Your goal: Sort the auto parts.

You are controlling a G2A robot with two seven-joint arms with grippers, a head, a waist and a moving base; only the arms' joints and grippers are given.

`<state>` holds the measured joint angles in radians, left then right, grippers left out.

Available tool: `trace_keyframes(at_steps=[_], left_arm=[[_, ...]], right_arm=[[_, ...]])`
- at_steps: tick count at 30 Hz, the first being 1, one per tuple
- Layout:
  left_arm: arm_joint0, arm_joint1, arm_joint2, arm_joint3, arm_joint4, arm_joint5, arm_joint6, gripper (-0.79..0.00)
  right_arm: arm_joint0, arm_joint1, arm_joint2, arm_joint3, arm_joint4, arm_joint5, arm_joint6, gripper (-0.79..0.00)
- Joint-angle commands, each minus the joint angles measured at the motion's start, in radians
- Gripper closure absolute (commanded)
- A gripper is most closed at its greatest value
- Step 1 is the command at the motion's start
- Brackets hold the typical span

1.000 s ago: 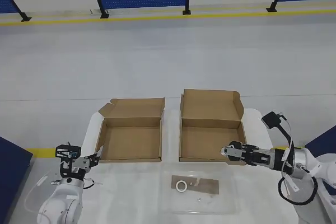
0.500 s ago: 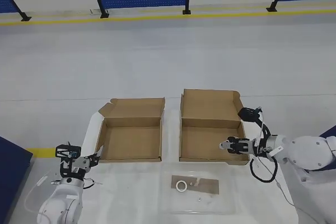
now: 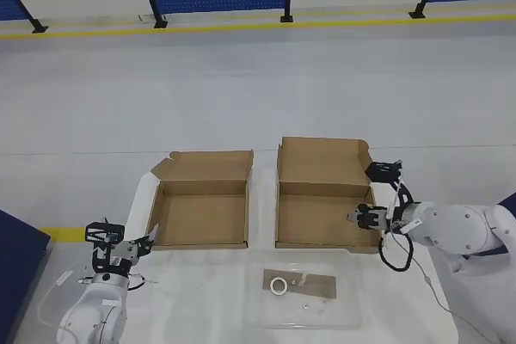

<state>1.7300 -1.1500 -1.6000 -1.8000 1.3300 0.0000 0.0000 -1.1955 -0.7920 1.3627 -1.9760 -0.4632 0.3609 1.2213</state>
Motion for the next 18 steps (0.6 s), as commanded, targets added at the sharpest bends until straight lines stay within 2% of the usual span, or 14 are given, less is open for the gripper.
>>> trace_keyframes(at_steps=[1, 6, 11, 18], left_arm=[[0.0, 0.0, 0.0, 0.0, 0.0, 0.0, 0.0, -0.785], [0.0, 0.0, 0.0, 0.0, 0.0, 0.0, 0.0, -0.785], [0.0, 0.0, 0.0, 0.0, 0.0, 0.0, 0.0, -0.785], [0.0, 0.0, 0.0, 0.0, 0.0, 0.0, 0.0, -0.785]], right_arm=[[0.056, -0.006, -0.064, 0.038, -0.072, 0.021, 0.003, 0.0], [0.189, -0.036, -0.227, 0.177, -0.188, 0.081, 0.005, 0.0], [0.29, -0.076, -0.361, 0.322, -0.214, 0.109, -0.005, 0.0], [0.355, -0.119, -0.47, 0.469, -0.219, 0.097, -0.033, 0.0]])
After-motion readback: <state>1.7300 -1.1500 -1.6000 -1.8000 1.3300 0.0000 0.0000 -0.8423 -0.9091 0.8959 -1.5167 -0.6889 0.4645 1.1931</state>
